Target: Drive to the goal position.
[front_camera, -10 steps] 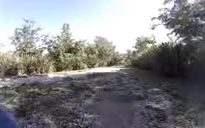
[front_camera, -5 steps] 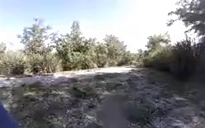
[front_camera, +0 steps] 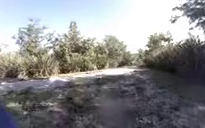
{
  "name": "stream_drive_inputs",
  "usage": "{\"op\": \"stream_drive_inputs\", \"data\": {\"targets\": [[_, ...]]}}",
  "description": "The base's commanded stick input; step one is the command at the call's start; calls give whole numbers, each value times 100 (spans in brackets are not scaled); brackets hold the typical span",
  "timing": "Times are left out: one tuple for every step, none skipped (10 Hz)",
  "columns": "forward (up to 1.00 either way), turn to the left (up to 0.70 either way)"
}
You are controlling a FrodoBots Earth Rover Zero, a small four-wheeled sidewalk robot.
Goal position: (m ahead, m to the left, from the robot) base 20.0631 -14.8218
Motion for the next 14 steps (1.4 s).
{"op": "stream_drive_inputs", "data": {"targets": [[70,0],[70,0],[70,0],[70,0],[70,0],[70,0],[70,0],[70,0],[70,0],[70,0],[70,0],[70,0],[70,0],[70,0]]}}
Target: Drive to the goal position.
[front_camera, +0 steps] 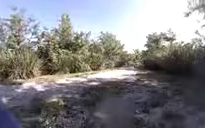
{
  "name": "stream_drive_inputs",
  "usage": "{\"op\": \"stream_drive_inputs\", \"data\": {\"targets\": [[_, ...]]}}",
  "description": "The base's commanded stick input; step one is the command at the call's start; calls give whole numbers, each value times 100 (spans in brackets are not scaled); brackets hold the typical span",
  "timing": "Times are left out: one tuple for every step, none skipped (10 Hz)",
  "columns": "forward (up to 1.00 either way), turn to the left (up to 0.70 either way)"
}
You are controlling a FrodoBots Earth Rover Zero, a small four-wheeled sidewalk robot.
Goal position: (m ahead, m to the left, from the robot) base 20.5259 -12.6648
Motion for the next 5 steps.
{"op": "stream_drive_inputs", "data": {"targets": [[70,0],[70,0],[70,0],[70,0],[70,0]]}}
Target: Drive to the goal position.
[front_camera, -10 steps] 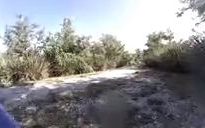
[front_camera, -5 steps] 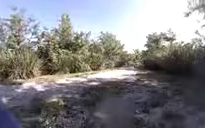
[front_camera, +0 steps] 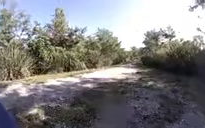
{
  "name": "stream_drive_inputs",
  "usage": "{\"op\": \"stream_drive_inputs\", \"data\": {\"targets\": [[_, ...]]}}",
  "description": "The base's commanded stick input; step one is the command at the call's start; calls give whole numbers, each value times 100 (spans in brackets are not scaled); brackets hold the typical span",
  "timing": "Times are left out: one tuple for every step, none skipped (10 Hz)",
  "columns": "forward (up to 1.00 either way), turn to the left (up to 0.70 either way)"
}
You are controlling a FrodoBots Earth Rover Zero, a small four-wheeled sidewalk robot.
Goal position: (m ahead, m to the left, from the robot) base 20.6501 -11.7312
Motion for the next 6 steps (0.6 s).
{"op": "stream_drive_inputs", "data": {"targets": [[70,0],[70,-31],[70,-32],[70,-3],[70,0],[70,0]]}}
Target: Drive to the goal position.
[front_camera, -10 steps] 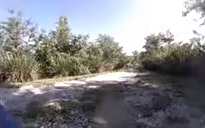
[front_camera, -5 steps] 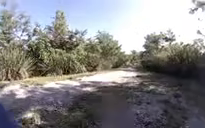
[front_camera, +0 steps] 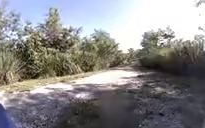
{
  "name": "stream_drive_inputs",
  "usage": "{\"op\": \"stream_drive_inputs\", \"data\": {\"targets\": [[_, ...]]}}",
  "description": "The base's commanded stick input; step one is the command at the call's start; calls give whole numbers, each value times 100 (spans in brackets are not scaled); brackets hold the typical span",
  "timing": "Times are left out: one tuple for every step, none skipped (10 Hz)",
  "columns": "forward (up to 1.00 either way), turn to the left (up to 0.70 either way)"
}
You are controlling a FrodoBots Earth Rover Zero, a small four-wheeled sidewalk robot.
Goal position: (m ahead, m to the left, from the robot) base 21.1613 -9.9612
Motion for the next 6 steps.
{"op": "stream_drive_inputs", "data": {"targets": [[70,0],[70,0],[70,0],[70,0],[70,0],[70,0]]}}
